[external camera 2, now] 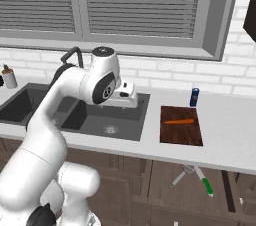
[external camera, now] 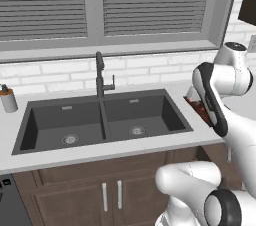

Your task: Place the appropriate cutting tool for cutting the carrot skin on the cutting board.

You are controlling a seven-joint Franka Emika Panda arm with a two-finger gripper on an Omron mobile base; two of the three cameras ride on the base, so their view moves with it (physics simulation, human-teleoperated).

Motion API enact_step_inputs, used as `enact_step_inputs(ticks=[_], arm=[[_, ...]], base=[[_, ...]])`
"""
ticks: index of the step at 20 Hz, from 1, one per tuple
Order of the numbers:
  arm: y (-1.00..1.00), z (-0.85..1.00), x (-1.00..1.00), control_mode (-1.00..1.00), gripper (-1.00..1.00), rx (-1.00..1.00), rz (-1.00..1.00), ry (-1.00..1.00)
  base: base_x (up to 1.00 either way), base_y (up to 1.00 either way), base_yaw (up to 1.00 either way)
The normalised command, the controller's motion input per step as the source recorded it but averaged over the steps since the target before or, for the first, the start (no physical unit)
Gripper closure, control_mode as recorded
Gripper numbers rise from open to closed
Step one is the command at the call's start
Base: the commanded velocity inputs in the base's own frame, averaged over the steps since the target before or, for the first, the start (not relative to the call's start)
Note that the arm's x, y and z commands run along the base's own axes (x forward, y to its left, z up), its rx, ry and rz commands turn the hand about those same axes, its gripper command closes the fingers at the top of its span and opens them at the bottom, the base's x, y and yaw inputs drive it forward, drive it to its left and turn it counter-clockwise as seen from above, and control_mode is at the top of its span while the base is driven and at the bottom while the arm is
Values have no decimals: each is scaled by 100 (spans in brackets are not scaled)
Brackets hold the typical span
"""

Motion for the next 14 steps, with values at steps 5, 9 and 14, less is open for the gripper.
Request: enact_step_inputs(ticks=[5, 9, 14], arm=[[-100, -39, -37, -100, -100, 5, 1, 7], [-98, 0, -33, -100, -100, 20, -10, 30], [-66, -23, -17, -100, -100, 9, -7, 18]], base=[[0, 0, 0], [0, 0, 0], [0, 0, 0]])
